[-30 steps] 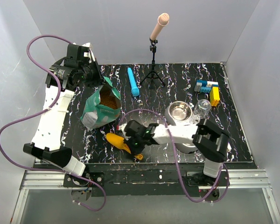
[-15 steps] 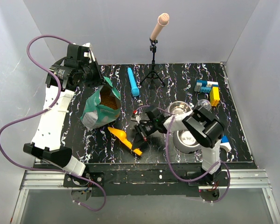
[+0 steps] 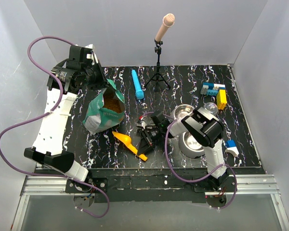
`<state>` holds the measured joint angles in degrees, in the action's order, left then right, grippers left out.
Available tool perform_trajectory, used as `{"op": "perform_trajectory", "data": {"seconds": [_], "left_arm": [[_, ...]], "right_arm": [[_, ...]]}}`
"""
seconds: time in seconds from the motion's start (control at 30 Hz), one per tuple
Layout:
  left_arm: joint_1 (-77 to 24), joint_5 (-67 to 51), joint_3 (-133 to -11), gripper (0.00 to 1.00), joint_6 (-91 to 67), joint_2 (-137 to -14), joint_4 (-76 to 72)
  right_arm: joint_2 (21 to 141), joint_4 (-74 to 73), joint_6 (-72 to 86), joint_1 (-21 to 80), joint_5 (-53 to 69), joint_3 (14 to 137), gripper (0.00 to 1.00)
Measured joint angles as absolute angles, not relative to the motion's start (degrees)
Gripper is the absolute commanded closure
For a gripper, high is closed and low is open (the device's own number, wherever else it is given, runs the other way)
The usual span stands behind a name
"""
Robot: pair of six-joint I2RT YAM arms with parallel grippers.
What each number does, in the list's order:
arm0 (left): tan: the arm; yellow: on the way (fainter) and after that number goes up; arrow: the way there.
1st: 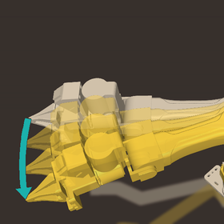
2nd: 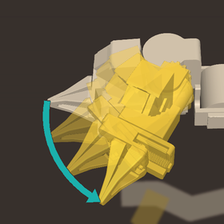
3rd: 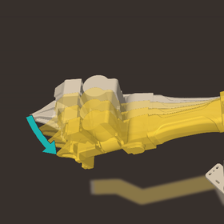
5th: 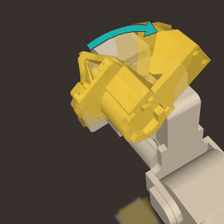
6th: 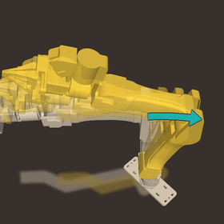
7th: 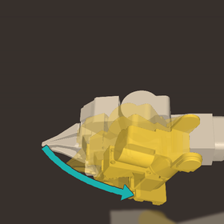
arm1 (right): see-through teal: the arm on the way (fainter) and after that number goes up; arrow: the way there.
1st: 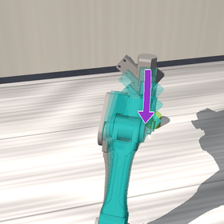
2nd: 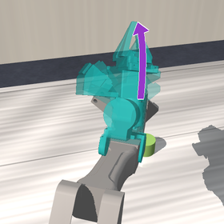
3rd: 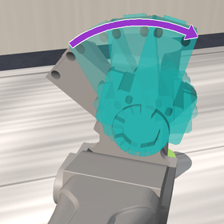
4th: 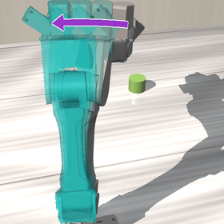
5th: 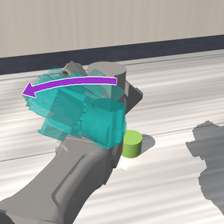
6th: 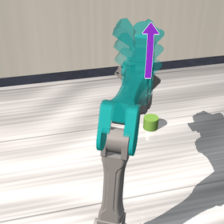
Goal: Serve the pet food
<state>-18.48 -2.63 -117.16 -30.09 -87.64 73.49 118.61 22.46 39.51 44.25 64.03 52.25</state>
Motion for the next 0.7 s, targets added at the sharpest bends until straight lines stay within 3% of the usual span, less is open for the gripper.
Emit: {"op": "perform_trajectory", "data": {"seconds": [0.7], "left_arm": [[-18.5, -2.8, -117.2, 1.0, -30.7, -87.6, 73.5]], "right_arm": [[115.6, 12.7, 32.4, 42.7, 60.5, 52.4, 0.71]]}}
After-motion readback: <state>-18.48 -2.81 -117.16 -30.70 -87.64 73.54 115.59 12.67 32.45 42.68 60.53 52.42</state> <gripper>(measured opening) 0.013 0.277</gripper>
